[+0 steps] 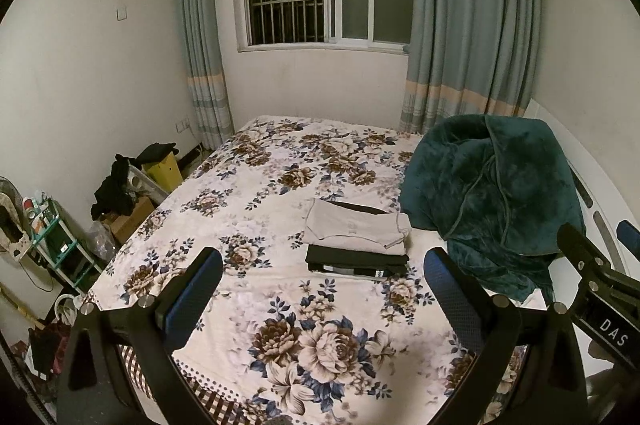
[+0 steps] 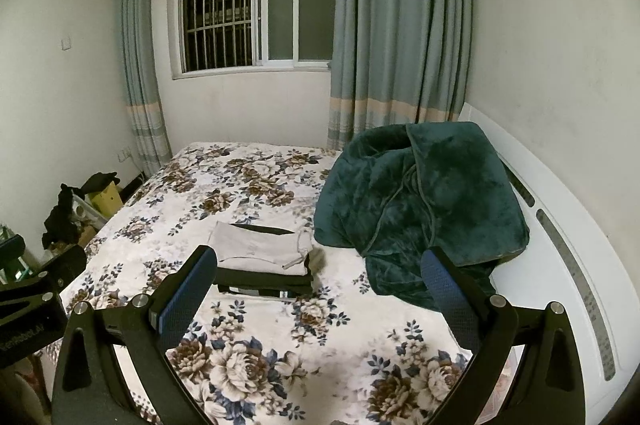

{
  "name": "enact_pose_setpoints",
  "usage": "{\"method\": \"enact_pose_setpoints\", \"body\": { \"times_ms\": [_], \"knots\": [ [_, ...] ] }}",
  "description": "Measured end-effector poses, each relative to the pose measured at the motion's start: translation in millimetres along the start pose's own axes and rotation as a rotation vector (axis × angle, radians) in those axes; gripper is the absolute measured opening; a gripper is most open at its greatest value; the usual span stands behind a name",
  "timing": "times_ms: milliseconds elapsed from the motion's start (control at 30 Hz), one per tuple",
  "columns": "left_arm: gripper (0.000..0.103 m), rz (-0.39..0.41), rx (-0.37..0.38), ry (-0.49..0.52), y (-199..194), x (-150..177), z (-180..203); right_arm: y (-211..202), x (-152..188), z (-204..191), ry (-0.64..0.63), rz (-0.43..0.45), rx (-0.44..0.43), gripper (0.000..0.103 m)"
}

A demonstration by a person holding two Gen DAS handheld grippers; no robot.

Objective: Fold small clothes

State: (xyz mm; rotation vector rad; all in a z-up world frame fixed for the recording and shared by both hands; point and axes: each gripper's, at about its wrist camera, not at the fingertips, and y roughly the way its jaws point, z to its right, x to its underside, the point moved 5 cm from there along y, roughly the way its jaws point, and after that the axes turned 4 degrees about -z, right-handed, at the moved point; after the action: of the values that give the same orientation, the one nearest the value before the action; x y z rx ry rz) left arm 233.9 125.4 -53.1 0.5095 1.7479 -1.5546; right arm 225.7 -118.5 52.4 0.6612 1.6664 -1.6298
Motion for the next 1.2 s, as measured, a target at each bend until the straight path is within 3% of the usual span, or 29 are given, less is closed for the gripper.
{"method": "enact_pose_setpoints", "body": {
  "times_ms": [1200],
  "knots": [
    [0.103, 0.010, -0.007, -0.004, -4.3, -2.3, -3.7, 0.6, -2.9, -17.6, -0.006, 0.003, -0.013, 0.103]
  ]
}}
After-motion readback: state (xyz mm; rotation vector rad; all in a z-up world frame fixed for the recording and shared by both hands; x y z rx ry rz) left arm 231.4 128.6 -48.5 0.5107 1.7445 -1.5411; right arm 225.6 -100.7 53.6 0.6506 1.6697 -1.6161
